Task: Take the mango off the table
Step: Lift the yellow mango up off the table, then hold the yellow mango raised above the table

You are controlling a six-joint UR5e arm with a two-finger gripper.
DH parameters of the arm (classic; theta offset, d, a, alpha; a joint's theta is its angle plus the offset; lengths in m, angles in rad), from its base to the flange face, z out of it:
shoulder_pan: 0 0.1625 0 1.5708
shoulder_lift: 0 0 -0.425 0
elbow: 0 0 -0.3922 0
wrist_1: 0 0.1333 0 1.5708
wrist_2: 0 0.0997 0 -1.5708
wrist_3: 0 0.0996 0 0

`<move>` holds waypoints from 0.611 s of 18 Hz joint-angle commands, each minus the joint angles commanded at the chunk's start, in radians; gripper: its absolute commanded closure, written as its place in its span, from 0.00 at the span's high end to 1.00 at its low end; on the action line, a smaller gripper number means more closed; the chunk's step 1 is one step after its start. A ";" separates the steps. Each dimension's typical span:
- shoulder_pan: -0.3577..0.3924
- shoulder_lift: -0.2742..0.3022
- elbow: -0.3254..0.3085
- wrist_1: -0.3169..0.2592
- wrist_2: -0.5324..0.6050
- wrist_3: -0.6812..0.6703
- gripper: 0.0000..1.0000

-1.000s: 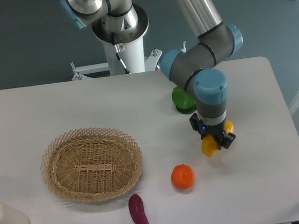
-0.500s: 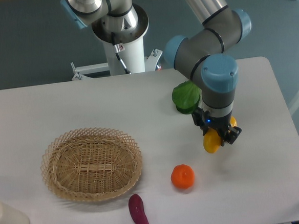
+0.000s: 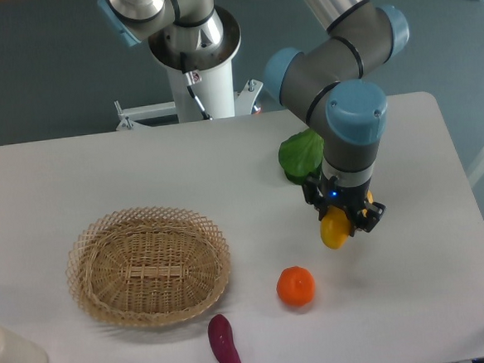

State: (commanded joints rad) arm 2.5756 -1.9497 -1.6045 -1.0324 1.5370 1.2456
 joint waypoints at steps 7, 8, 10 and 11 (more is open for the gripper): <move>-0.025 -0.008 0.015 0.012 0.006 0.014 0.57; -0.025 -0.008 0.015 0.012 0.006 0.014 0.57; -0.025 -0.011 0.014 0.017 0.008 0.014 0.57; -0.025 -0.011 0.015 0.020 0.006 0.014 0.57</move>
State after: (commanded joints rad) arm 2.5510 -1.9604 -1.5892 -1.0125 1.5432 1.2594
